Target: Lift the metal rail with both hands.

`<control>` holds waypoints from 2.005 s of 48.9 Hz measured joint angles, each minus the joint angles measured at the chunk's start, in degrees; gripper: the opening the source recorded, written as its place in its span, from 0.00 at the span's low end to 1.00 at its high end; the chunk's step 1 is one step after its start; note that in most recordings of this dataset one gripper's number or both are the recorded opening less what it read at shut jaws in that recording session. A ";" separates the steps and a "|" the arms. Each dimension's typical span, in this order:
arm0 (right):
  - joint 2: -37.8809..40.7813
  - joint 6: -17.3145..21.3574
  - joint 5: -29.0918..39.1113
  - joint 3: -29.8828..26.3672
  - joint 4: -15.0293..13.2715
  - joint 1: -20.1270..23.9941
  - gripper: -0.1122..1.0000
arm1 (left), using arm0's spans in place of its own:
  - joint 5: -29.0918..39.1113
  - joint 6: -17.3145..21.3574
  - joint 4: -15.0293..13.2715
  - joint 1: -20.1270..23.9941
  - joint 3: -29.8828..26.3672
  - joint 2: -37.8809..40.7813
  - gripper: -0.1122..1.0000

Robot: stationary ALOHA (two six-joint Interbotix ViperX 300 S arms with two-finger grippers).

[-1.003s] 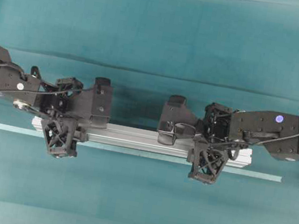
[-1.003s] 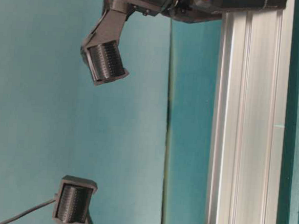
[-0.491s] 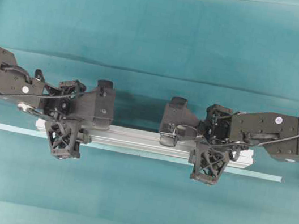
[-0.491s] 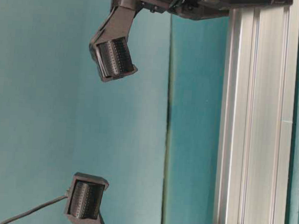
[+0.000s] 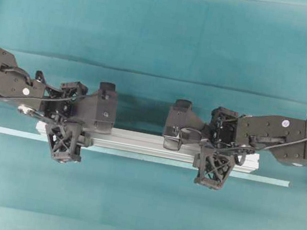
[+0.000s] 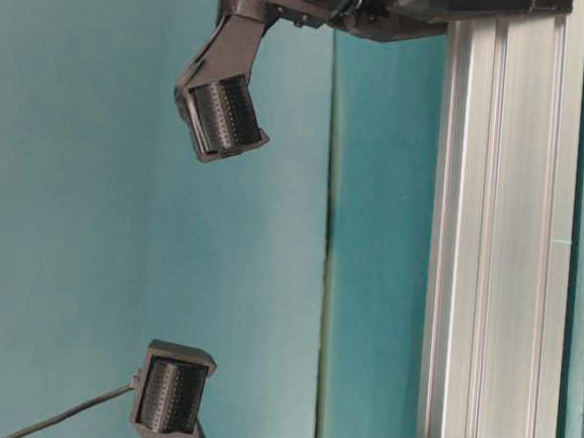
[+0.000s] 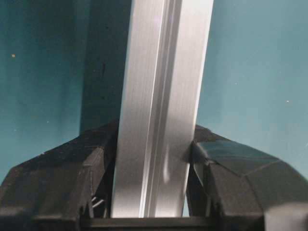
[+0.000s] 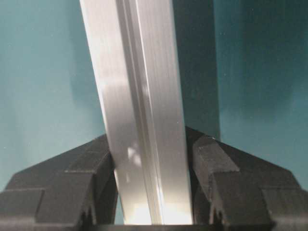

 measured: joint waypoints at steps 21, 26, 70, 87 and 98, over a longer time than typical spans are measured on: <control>0.53 -0.09 -0.09 -0.09 0.00 0.00 0.45 | -0.62 0.09 0.00 0.00 0.62 0.35 0.43; 0.62 -0.09 -0.09 0.00 0.00 0.00 0.45 | -0.97 0.09 -0.09 0.00 0.88 0.35 0.43; 0.53 0.00 -1.23 0.79 0.44 -0.09 0.45 | -2.90 -1.32 -0.18 -0.18 2.20 0.53 0.67; 0.97 0.53 0.00 2.29 0.88 -0.18 0.85 | -3.78 -0.97 -0.18 0.00 2.46 0.79 0.87; 0.88 0.62 0.26 2.20 0.35 0.44 0.96 | -4.13 -0.79 -0.26 -0.18 2.55 0.79 0.93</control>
